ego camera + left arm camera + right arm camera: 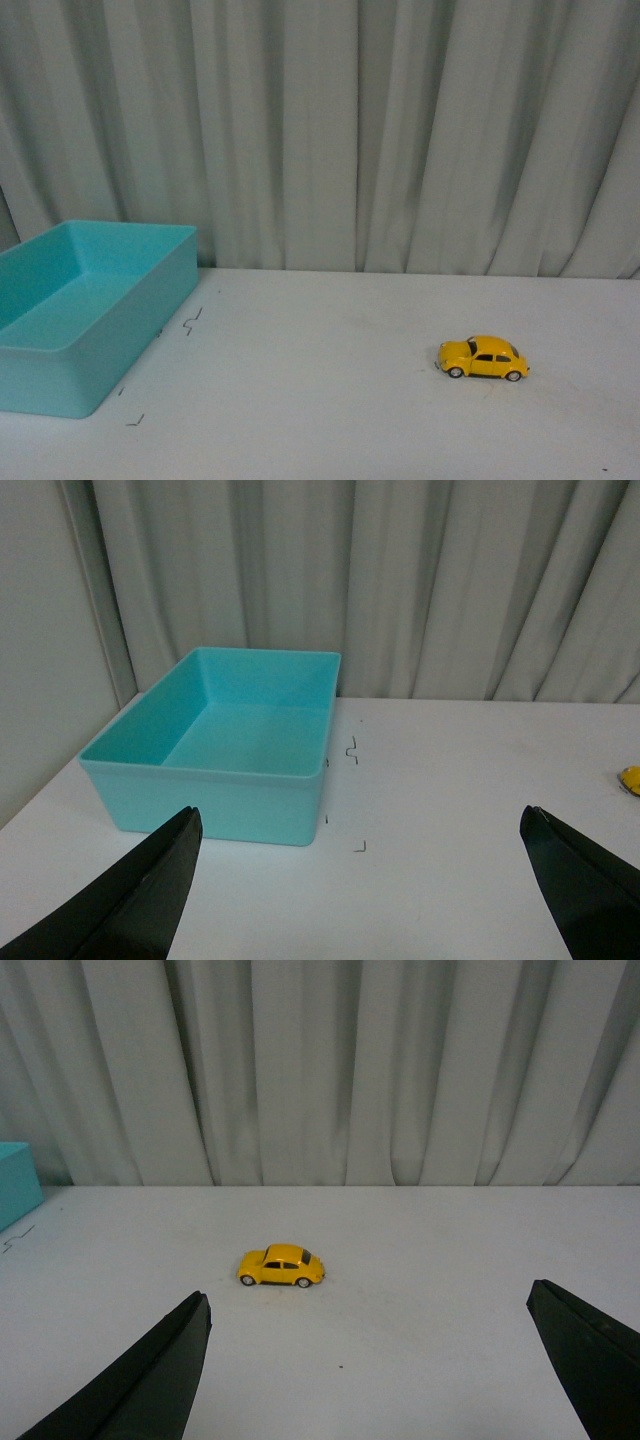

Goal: Wind up and store yellow beetle toy

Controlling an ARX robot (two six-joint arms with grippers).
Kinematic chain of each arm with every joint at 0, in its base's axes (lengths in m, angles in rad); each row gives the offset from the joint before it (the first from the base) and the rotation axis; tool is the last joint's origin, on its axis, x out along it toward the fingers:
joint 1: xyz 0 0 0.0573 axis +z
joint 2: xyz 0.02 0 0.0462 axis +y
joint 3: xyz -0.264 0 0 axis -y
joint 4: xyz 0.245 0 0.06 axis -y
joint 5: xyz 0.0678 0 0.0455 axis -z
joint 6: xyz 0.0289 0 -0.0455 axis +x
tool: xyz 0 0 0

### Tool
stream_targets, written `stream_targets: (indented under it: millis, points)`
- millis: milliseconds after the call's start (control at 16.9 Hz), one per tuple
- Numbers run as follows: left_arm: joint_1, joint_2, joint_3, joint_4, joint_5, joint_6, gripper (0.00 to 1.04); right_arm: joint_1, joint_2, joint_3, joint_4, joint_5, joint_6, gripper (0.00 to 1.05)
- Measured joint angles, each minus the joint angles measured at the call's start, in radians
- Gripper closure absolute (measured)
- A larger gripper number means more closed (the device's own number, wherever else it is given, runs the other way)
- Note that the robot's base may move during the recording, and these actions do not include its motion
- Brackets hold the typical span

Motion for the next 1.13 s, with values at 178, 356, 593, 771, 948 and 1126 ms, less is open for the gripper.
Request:
stream_targets:
  millis: [178, 356, 593, 771, 948, 1126]
  points:
    - [0.0, 0.0, 0.0, 0.0, 0.0, 0.0, 0.07, 0.0, 0.0, 0.0, 0.0, 0.0, 0.0, 0.07]
    - [0.0, 0.0, 0.0, 0.0, 0.0, 0.0, 0.07, 0.0, 0.0, 0.0, 0.0, 0.0, 0.0, 0.07]
    - [0.0, 0.0, 0.0, -0.002, 0.0, 0.0, 0.07, 0.0, 0.0, 0.0, 0.0, 0.0, 0.0, 0.07]
    - [0.0, 0.0, 0.0, -0.003, 0.0, 0.0, 0.07, 0.0, 0.001, 0.0, -0.003, 0.0, 0.0, 0.07]
    - [0.0, 0.0, 0.0, 0.001, 0.0, 0.0, 0.07, 0.0, 0.0, 0.0, 0.003, 0.0, 0.0, 0.07]
    - [0.0, 0.0, 0.0, 0.0, 0.0, 0.0, 0.07, 0.0, 0.0, 0.0, 0.0, 0.0, 0.0, 0.07]
